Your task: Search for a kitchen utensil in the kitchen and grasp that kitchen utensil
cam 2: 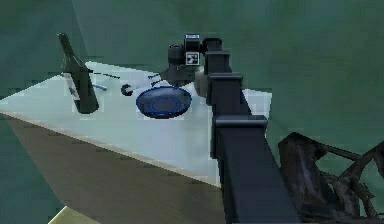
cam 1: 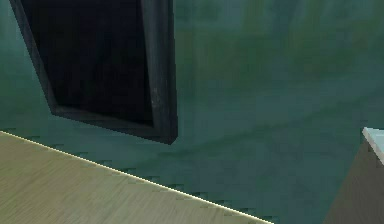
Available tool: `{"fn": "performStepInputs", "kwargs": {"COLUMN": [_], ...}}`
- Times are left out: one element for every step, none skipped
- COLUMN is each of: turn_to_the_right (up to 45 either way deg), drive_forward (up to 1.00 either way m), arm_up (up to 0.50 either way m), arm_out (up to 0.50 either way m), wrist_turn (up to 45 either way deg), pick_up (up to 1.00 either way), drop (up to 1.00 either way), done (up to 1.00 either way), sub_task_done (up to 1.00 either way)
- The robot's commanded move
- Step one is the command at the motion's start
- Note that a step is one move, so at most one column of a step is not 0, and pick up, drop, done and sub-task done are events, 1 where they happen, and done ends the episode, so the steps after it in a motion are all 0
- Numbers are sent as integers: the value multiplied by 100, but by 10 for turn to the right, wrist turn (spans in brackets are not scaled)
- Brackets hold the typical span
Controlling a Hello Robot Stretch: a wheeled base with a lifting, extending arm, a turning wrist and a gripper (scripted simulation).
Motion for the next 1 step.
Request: {"fn": "performStepInputs", "kwargs": {"turn_to_the_right": [0], "drive_forward": [0], "arm_up": [0], "arm_out": [0], "wrist_turn": [180], "pick_up": [0], "drop": [0], "done": [0], "sub_task_done": [0]}}
